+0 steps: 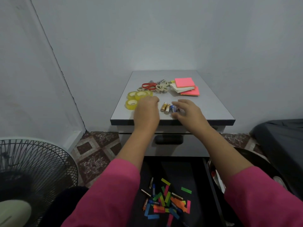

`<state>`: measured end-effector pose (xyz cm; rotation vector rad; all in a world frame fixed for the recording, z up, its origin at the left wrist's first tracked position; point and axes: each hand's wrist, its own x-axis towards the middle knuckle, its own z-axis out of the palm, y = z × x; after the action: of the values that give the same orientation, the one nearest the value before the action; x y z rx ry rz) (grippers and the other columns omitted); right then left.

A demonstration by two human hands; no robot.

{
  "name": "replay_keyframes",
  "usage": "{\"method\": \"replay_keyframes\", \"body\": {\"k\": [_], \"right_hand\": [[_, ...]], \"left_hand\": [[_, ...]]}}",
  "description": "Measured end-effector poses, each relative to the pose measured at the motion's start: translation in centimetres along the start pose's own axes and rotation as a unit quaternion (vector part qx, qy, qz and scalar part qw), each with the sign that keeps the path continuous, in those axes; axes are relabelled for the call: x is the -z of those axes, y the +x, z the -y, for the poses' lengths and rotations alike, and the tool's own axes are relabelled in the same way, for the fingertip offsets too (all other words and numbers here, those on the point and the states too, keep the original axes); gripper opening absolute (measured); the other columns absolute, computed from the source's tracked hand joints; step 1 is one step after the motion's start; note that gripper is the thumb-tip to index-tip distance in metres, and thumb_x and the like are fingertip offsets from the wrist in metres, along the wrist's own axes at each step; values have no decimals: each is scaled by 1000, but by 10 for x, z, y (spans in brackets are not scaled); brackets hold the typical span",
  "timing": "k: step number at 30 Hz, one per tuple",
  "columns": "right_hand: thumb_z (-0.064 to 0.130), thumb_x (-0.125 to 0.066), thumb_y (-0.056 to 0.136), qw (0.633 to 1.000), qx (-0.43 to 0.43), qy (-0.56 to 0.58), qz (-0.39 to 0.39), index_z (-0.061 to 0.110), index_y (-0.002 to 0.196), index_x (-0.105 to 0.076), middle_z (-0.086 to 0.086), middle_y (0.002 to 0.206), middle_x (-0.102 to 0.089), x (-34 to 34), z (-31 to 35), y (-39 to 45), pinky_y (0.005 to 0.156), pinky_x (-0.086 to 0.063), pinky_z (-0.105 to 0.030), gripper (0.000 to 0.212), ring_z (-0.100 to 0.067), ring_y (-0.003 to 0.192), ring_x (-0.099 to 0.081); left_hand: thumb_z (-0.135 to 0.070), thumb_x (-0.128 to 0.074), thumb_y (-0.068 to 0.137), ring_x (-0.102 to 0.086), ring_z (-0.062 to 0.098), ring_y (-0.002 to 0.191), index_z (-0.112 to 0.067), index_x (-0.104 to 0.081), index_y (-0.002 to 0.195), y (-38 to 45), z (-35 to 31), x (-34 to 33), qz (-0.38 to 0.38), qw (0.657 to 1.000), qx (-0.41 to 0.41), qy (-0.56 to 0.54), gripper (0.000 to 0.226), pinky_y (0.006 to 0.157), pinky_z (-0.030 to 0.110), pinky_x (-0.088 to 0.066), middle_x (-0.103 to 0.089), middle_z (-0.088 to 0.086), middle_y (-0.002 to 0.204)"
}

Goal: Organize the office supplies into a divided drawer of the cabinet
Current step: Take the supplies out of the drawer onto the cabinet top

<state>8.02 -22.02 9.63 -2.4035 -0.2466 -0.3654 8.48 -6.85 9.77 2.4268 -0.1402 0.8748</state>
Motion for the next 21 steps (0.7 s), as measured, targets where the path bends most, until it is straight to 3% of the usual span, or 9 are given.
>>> {"method": "replay_keyframes", "body": {"k": [3,6,10,16,21], "right_hand": [[19,-46,100,996,48,-43,69,30,142,-44,-2,158,-19,-7,1,4,115,-17,-32,44,-19,145,-16],[20,-38,103,990,72,-66,102,29,143,-43,-5,160,-14,-15,5,12,118,-14,-37,41,-24,147,-10],[21,-32,105,983,89,-111,114,24,141,-46,-8,155,-29,-26,8,26,113,-18,-33,39,-28,145,-18],[16,-35,103,987,79,-109,87,16,135,-54,-5,123,-56,-43,7,59,95,-33,-29,38,-28,124,-43],[16,-41,101,989,83,-83,92,13,133,-56,-7,134,-55,-48,14,80,97,-30,-22,36,-22,125,-44]], "left_hand": [[-9,-44,95,-47,25,118,-15,-61,123,12,19,2,-16,996,-12,81,34,87,34,-40,-58,4,127],[-22,-42,99,-33,25,135,-21,-51,134,21,34,-4,20,991,-10,130,37,106,42,-30,-44,2,145],[-31,-36,101,-22,21,142,-24,-50,136,20,46,-13,65,994,20,86,39,114,43,-20,-37,-2,150],[-31,-37,100,-30,21,137,-24,-54,132,19,48,-14,60,996,39,47,37,112,42,-26,-44,-4,146],[-33,-36,100,-31,20,136,-25,-53,132,19,47,-15,55,997,37,45,37,112,41,-27,-44,-4,145]]}}
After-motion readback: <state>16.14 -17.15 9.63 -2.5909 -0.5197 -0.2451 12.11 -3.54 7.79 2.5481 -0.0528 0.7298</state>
